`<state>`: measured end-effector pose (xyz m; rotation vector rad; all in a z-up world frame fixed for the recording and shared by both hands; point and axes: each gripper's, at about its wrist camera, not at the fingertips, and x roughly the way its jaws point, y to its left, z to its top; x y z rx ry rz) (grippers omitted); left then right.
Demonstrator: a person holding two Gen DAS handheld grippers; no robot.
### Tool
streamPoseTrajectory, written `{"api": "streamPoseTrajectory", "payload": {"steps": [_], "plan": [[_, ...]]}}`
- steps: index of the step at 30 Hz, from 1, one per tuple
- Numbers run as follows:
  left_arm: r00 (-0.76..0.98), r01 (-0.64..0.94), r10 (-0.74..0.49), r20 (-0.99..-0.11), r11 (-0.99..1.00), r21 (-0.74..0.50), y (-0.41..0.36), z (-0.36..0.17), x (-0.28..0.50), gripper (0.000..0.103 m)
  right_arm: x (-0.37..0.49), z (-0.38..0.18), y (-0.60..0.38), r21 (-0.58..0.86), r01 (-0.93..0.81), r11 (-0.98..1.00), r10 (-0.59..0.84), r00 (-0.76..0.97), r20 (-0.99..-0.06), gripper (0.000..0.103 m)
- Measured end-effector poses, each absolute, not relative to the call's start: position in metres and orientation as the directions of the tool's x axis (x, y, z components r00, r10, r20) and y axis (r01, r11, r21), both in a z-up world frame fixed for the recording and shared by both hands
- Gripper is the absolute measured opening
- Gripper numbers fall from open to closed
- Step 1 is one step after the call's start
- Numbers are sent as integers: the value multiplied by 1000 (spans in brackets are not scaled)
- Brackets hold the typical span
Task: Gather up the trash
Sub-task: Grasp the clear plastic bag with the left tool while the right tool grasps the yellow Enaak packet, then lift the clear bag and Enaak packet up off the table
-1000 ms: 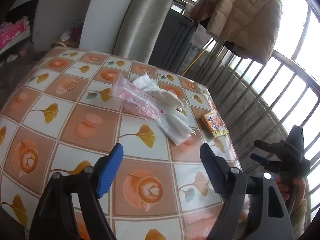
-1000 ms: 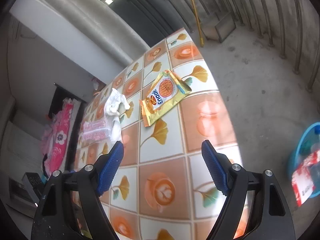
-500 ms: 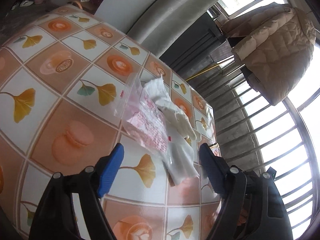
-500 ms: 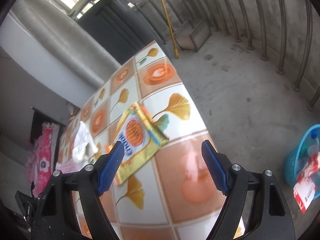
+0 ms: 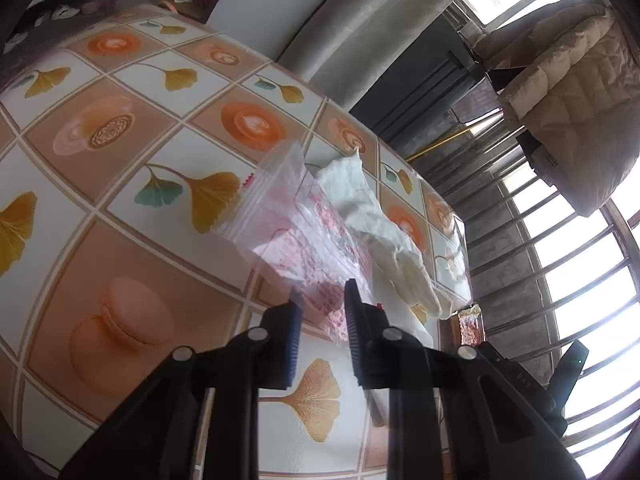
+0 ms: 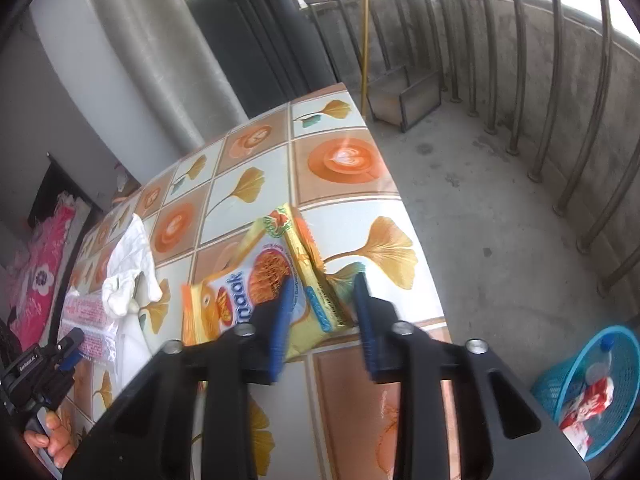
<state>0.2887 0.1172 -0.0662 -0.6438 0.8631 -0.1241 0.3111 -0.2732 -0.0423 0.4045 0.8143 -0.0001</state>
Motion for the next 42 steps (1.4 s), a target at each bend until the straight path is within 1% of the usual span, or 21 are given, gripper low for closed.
{"api": "streamPoseTrajectory", "payload": {"steps": [1, 2, 3, 6, 12, 18, 28, 33, 35, 39, 42], "plan": [[661, -142, -347, -665, 812, -566, 116, -64, 287, 11, 311, -41, -272, 346, 142, 927, 158, 690, -706, 17], [667, -134, -346, -660, 816, -563, 115, -61, 285, 8, 312, -42, -270, 346, 131, 929, 166, 687, -707, 11], [672, -130, -343, -656, 817, -561, 114, -59, 285, 6, 311, -42, -269, 347, 124, 930, 172, 686, -707, 9], [696, -123, -325, -641, 825, -551, 115, -51, 275, 2, 305, -42, -270, 362, 116, 925, 189, 686, -702, 7], [723, -94, -290, -628, 858, -505, 117, -30, 242, 1, 280, -36, -275, 418, 89, 904, 248, 688, -682, 5], [716, -61, -287, -637, 882, -466, 115, -15, 201, 1, 249, -36, -280, 488, 66, 871, 326, 665, -672, 5], [650, 46, -371, -664, 891, -452, 81, -19, 140, 1, 201, -41, -265, 571, 10, 821, 458, 586, -669, 5], [641, 67, -325, -695, 926, -371, 60, -25, 125, 1, 191, -49, -263, 608, 9, 794, 502, 555, -664, 6], [640, 70, -296, -709, 941, -330, 54, -28, 125, 1, 192, -50, -262, 617, 13, 787, 512, 545, -664, 10], [636, 54, -272, -722, 949, -310, 52, -34, 125, 1, 194, -49, -262, 630, 12, 776, 526, 538, -658, 12], [638, 51, -250, -728, 957, -284, 51, -37, 125, 1, 195, -50, -260, 629, 7, 777, 530, 531, -661, 15]]}}
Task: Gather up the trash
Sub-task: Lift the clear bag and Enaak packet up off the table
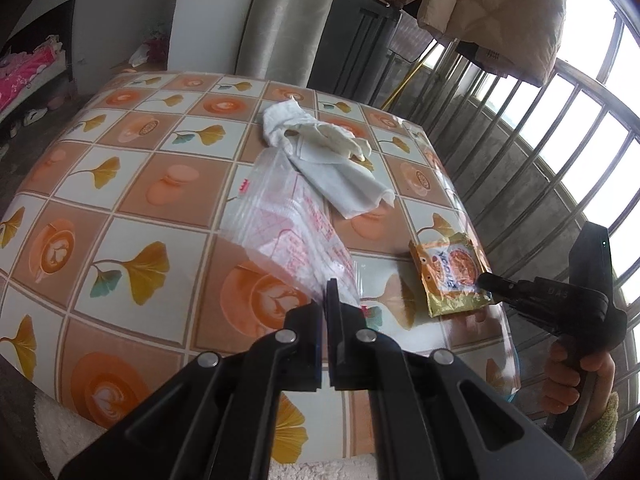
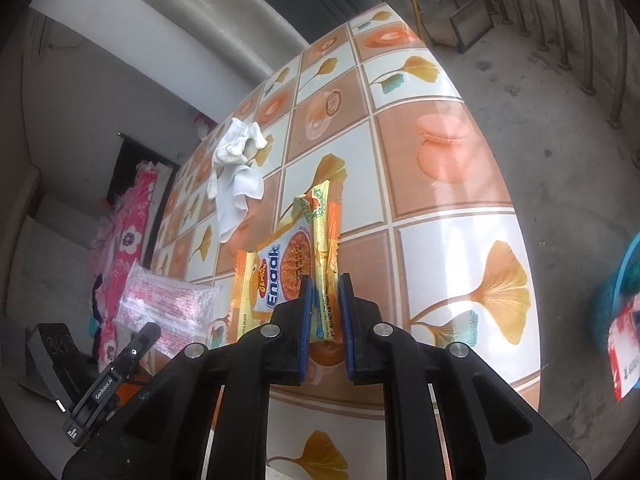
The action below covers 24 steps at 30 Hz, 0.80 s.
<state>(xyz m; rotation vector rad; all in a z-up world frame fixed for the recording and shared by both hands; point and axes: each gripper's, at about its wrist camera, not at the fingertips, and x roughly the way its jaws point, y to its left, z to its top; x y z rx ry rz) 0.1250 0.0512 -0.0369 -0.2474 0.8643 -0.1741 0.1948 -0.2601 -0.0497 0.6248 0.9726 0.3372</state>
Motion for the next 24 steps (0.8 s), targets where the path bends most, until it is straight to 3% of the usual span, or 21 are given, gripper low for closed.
{"api": "streamPoseTrajectory", "payload": {"steps": [9, 24], "plan": [[639, 40, -221, -737, 966, -255, 50, -39, 124, 2, 197, -49, -257, 634, -11, 774, 546, 518, -658, 28], [642, 23, -234, -730, 958, -286, 56, -45, 124, 3, 198, -46, -247, 575, -33, 818, 506, 518, -690, 24]]}}
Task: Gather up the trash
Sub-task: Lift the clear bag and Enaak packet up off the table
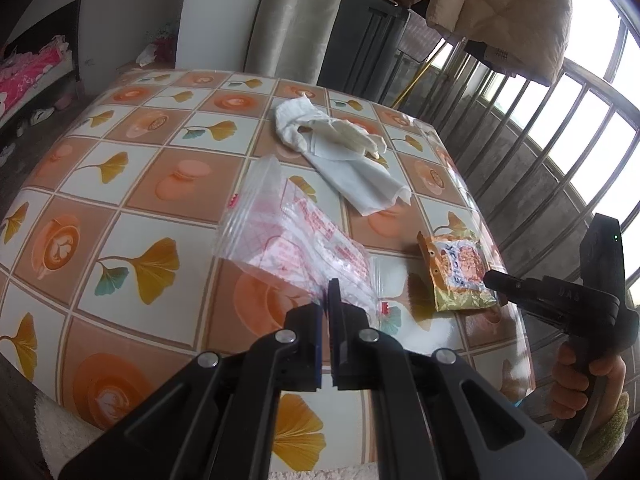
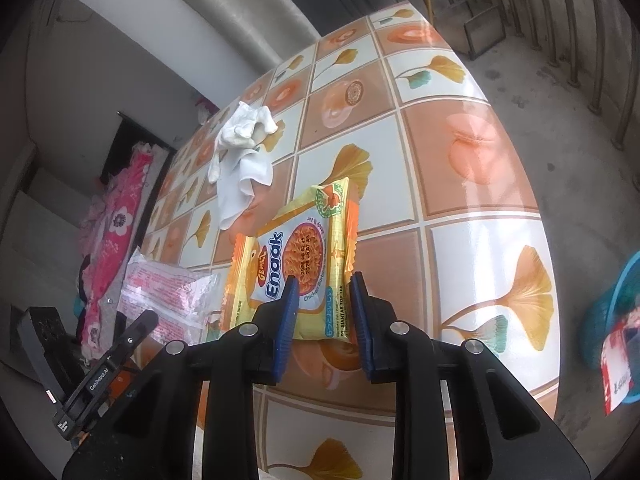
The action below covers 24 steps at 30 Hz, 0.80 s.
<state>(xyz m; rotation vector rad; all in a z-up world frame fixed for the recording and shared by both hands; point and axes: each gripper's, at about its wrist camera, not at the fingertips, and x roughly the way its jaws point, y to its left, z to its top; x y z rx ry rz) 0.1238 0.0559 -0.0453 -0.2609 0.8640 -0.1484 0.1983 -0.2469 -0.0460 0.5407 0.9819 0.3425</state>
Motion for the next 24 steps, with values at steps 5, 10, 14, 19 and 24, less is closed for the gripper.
{"api": "streamPoseTrajectory", "payload": {"steps": [5, 10, 14, 19, 24], "plan": [[645, -3, -260, -719, 939, -343, 68, -53, 126, 3, 199, -48, -247, 594, -25, 804, 522, 508, -685, 15], [652, -25, -256, -713, 933, -359, 73, -58, 126, 3, 199, -48, -248, 601, -19, 799, 527, 504, -685, 12], [665, -23, -247, -705, 937, -349, 73, -56, 124, 3, 199, -50, -251, 633, 1, 774, 547, 502, -670, 9], [681, -16, -249, -688, 935, -354, 75, -51, 123, 2, 197, -51, -257, 671, 21, 741, 572, 504, -647, 7], [700, 0, -260, -665, 931, -364, 75, -41, 121, 0, 193, -47, -262, 696, 26, 717, 588, 514, -625, 5]]}}
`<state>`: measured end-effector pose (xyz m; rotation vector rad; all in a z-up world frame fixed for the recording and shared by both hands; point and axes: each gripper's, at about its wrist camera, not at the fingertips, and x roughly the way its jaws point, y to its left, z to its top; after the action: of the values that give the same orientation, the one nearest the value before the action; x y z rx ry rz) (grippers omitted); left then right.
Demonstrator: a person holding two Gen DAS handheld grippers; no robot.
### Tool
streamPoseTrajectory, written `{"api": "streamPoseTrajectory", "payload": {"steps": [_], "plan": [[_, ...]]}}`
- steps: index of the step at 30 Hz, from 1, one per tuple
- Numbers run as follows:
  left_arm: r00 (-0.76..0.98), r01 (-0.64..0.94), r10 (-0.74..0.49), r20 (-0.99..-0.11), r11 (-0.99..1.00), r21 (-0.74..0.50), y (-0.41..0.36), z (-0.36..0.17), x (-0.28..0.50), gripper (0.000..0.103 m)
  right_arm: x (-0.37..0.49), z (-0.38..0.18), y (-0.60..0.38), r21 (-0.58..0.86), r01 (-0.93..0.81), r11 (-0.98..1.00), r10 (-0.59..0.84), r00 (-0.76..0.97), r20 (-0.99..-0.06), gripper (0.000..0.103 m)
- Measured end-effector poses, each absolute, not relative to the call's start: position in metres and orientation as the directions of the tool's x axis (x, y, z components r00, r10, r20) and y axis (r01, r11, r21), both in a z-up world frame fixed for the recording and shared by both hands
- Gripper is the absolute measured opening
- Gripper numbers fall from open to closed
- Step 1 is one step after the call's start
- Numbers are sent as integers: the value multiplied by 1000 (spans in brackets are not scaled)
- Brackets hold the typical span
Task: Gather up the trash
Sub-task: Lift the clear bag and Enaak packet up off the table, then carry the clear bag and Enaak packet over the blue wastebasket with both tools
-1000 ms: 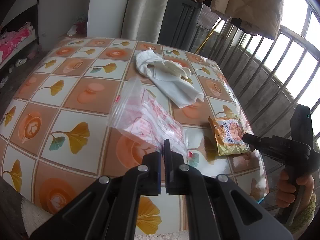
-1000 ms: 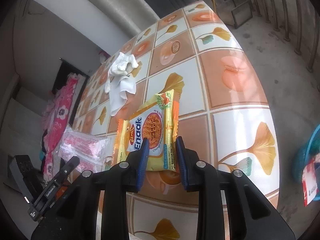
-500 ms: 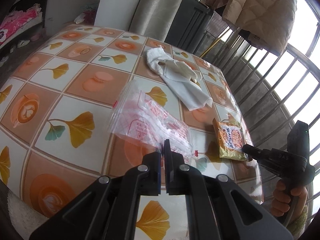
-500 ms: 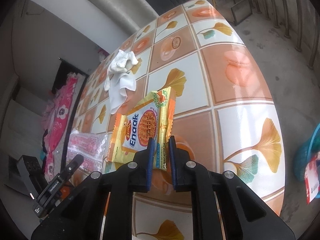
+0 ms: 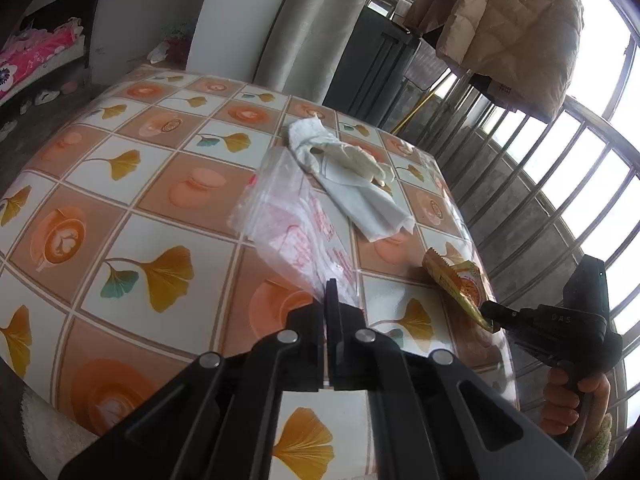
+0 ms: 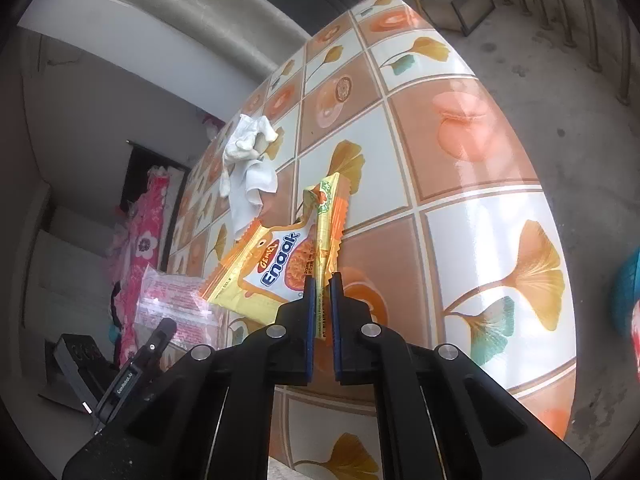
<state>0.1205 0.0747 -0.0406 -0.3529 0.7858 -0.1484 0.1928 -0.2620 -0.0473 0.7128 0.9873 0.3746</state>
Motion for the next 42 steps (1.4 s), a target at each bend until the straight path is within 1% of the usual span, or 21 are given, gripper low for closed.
{"api": "streamPoseTrajectory", "payload": {"steps": [8, 24, 34, 42], "plan": [[727, 31, -271, -631, 931, -364, 71, -23, 115, 0, 189, -41, -264, 712, 17, 702, 599, 527, -603, 5], [759, 68, -272, -592, 937, -343, 60, -1, 98, 0, 176, -29, -272, 720, 0, 694, 600, 553, -578, 5], [766, 122, -303, -567, 934, -334, 43, 14, 87, 0, 158, -17, -286, 721, -9, 693, 589, 583, -560, 5], [749, 185, -345, -566, 929, -321, 18, 19, 87, 0, 137, -10, -307, 725, 8, 689, 564, 623, -542, 5]]}}
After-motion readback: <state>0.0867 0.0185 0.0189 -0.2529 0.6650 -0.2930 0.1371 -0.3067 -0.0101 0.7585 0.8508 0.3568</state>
